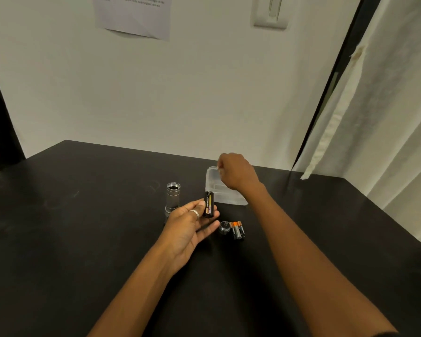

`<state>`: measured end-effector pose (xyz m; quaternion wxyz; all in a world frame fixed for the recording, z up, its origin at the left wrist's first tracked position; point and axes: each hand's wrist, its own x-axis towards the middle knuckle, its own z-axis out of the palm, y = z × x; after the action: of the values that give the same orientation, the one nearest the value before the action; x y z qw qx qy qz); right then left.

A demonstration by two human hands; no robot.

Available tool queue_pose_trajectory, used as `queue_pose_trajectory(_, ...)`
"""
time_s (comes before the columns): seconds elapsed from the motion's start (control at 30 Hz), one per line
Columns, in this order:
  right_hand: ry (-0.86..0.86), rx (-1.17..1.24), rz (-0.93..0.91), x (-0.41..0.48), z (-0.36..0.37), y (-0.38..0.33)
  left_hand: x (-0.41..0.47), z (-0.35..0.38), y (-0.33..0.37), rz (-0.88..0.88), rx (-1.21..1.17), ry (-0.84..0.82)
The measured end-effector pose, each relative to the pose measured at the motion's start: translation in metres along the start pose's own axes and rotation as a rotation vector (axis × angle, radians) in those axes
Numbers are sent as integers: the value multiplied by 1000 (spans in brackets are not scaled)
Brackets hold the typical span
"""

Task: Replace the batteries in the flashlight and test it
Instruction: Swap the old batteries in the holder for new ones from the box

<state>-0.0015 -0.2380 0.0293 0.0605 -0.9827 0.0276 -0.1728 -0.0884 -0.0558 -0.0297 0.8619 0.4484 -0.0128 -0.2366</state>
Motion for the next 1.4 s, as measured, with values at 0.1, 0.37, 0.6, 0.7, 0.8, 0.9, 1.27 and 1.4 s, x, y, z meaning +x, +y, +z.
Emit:
queue_pose_trajectory(0.1,195,278,-64,-32,-22,-9,0,1,-2,-2,11,-5)
queue_pose_trajectory(0.37,338,832,4,-131,-34,-24,-2,1,-3,39,76,-18)
queue_pose_trajectory(0.6,334,854,45,-157,-4,-26,-7,4,-5,100,158,-67)
queue_pose_trajectory(0.7,335,751,-17,-157,1,-28,-6,6,-6,119,176,-74)
queue_pose_trajectory(0.8,344,686,-7,-156,4,-25,-6,6,-8,129,186,-74)
queue_pose_trajectory(0.9,348,665,22,-156,4,-24,-5,5,-10,136,202,-78)
queue_pose_trajectory(1.27,333,556,-82,-162,2,-35,-2,1,-12,174,232,-59)
queue_pose_trajectory(1.4,171,505,-188,-162,5,-29,1,0,-10,179,201,-13)
